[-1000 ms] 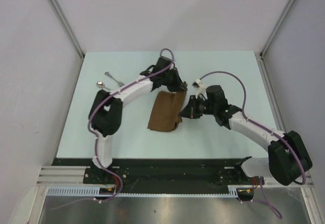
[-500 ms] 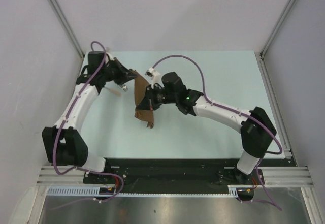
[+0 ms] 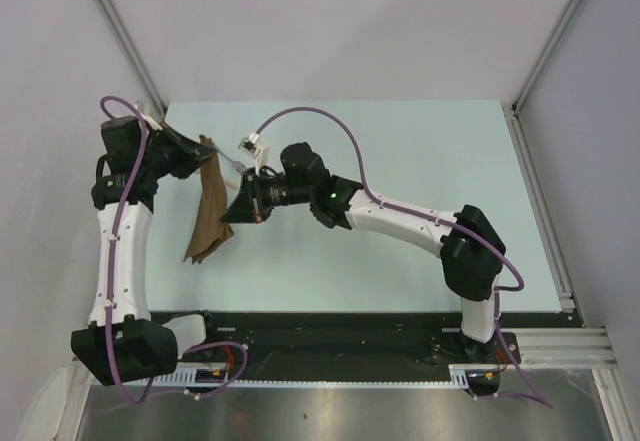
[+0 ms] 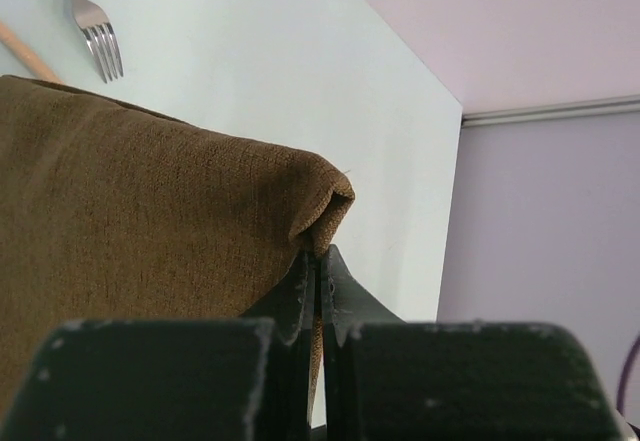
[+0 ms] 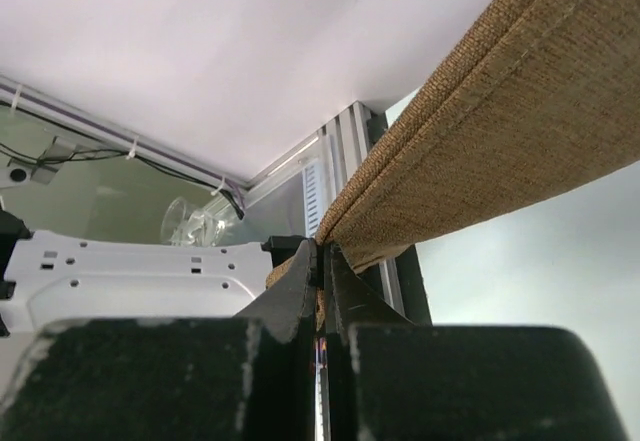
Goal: Fold the napkin into a case and place the utensils inside
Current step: Turn over the upper triangle folded napkin at the center of the board.
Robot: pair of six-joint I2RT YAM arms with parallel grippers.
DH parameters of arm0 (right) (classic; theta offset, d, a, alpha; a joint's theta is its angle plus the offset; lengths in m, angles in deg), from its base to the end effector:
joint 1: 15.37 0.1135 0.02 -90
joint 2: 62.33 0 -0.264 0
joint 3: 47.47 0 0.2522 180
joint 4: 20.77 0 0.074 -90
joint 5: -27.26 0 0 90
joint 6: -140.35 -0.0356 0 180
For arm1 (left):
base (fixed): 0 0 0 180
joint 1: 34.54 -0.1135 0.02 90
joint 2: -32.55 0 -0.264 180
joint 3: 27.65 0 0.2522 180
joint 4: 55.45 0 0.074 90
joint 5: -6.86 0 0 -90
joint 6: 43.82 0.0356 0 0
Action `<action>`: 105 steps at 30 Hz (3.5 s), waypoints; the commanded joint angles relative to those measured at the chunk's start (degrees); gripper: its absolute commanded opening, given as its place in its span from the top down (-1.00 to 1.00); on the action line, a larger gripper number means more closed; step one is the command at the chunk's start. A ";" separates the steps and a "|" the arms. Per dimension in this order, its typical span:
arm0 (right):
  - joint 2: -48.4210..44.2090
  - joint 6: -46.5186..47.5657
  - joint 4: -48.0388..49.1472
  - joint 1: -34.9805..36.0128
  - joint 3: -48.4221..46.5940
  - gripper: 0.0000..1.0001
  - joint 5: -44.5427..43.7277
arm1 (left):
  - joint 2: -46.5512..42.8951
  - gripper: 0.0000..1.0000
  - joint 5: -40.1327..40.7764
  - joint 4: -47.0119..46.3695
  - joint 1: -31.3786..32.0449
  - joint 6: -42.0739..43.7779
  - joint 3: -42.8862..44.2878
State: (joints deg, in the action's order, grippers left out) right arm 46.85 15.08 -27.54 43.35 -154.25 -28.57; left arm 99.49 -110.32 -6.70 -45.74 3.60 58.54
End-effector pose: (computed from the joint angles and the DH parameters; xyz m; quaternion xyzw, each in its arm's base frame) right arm 0.2222 0.4042 0.3358 -0.3344 0.6739 0.6058 0.2591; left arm 0.2451 0.0320 0.3875 -0.2742 0.8024 -0.3278 0.4165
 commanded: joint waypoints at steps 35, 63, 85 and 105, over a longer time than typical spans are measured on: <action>-19.36 -1.39 14.91 -26.90 71.39 1.00 20.76 | 54.53 0.99 16.37 -34.72 40.20 -10.77 17.48; -33.32 5.20 -5.39 -36.91 70.96 0.19 9.01 | 53.83 -0.09 11.36 -27.26 42.76 -4.62 26.98; -16.91 8.80 -7.95 -47.11 47.49 -0.12 -4.30 | 31.85 0.27 4.15 -28.65 47.15 3.83 -4.22; -5.04 12.50 -5.40 -48.35 42.13 0.80 -2.27 | 44.42 0.53 6.26 -30.67 40.48 -5.57 -0.35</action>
State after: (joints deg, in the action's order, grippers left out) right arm 40.27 24.57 -32.51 -4.45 -109.48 -28.57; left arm 143.38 -105.45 -34.51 -2.07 1.34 58.64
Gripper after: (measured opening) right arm 0.111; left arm 0.249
